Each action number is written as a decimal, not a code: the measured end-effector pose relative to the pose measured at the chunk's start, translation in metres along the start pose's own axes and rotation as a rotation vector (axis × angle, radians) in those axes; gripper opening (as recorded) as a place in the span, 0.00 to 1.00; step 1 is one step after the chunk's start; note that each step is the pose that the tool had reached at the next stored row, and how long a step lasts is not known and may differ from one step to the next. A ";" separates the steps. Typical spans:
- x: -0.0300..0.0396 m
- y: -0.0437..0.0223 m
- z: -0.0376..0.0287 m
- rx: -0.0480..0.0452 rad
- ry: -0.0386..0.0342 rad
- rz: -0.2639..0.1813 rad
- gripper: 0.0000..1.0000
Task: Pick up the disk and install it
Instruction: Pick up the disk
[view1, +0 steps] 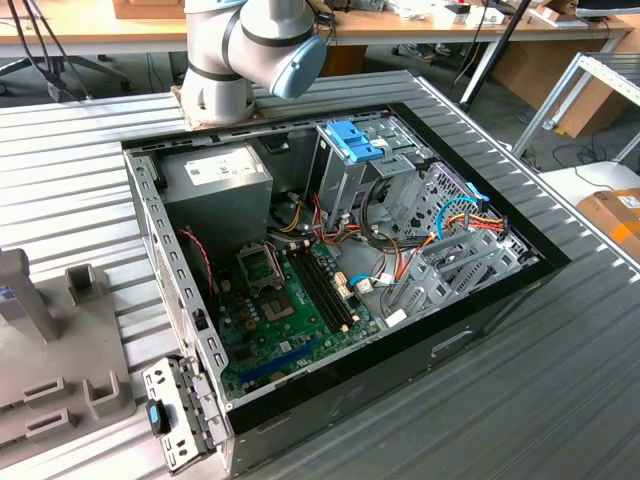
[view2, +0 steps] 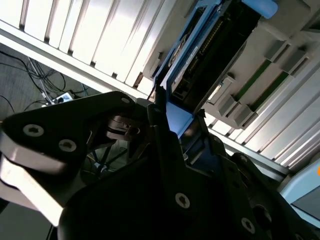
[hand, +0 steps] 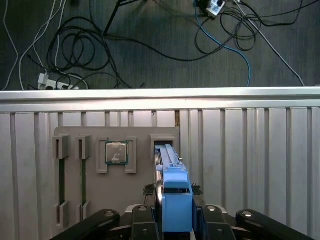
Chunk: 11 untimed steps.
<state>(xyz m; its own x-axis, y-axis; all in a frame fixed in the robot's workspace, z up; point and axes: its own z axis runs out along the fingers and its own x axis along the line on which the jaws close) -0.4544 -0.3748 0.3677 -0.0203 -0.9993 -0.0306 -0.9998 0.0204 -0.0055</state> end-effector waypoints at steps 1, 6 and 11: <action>-0.0002 0.0000 -0.0065 0.0001 -0.0001 0.000 0.36; -0.0008 -0.0001 -0.0274 0.0000 0.0000 0.000 0.36; -0.0018 -0.0003 -0.0580 0.0001 -0.0001 -0.001 0.36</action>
<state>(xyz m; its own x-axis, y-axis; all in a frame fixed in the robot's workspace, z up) -0.4544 -0.3748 0.4257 -0.0192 -0.9993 -0.0306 -0.9998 0.0193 -0.0056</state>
